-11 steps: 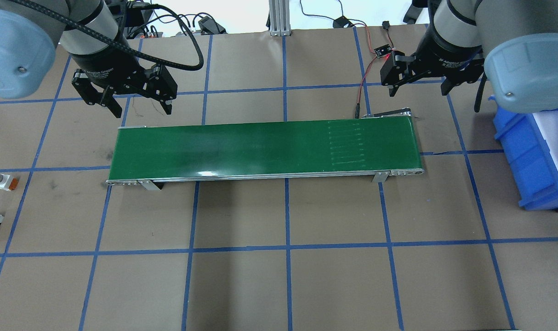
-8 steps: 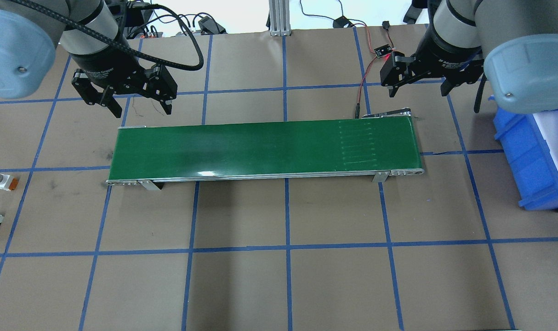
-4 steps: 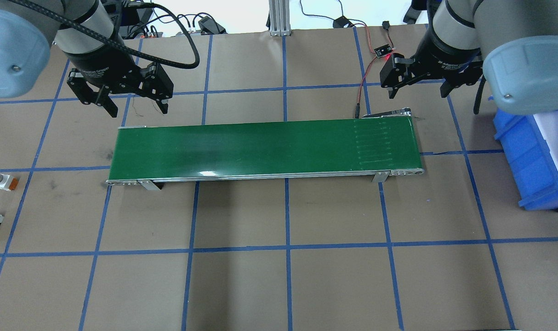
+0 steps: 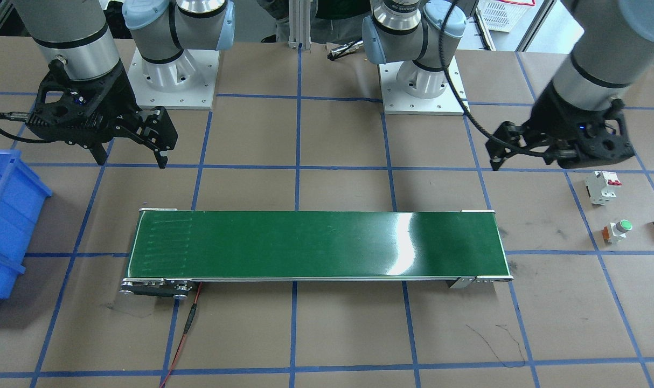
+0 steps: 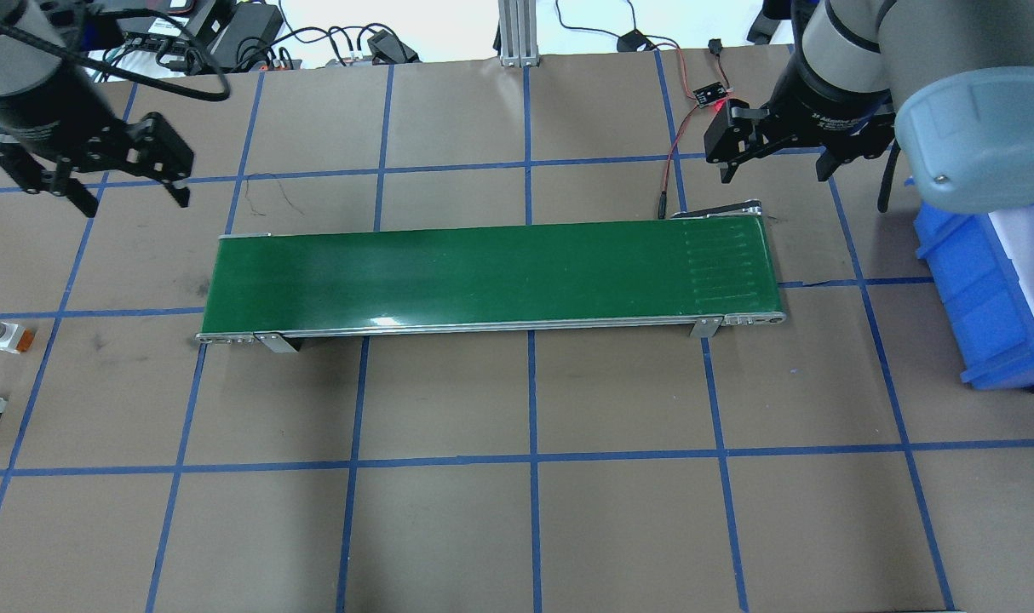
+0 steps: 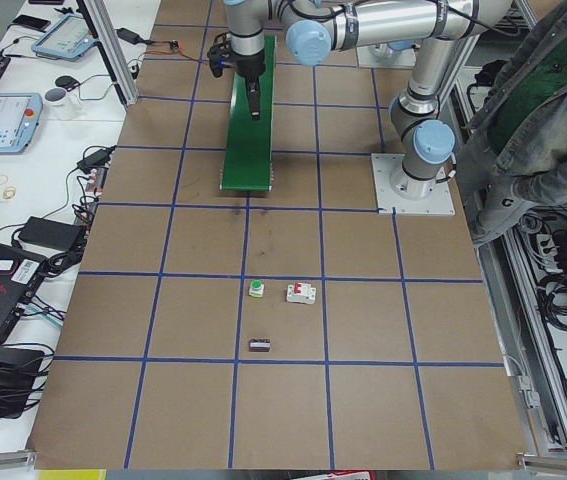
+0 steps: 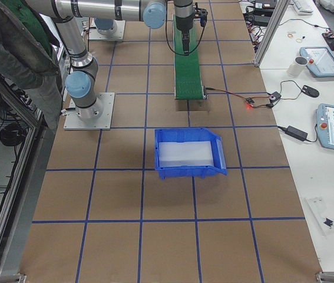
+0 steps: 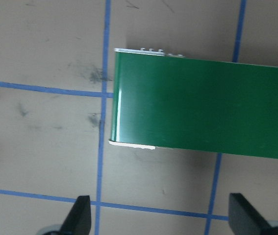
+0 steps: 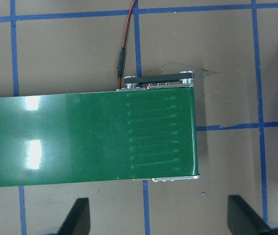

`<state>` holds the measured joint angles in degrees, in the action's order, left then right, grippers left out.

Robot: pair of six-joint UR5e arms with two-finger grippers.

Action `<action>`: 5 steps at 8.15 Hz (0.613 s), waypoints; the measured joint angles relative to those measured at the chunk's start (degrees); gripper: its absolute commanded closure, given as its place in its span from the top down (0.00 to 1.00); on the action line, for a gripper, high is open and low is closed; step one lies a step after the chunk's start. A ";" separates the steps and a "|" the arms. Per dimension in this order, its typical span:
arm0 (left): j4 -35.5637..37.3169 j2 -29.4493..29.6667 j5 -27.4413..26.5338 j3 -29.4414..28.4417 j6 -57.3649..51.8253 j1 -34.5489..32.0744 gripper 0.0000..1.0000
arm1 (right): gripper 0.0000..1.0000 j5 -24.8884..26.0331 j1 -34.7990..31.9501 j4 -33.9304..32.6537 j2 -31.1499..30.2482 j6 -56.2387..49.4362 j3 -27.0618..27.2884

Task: Move capacitor from left to right
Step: 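Move the left gripper away from the conveyor toward the capacitor on the table, then lower the left gripper over the black capacitor and close on it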

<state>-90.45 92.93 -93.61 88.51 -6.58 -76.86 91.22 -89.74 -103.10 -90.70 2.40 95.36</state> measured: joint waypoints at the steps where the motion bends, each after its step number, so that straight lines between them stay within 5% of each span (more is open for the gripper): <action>1: 0.75 0.73 -0.10 0.09 -5.12 5.09 1.00 | 1.00 0.00 0.00 0.00 0.00 -0.01 0.00; 5: 4.39 2.14 -1.28 1.24 -23.47 19.28 1.00 | 1.00 0.04 0.00 0.00 -0.06 0.02 -0.07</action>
<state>-86.06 95.07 -94.90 89.75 -30.05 -57.58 91.26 -89.74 -103.10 -90.76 2.42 95.28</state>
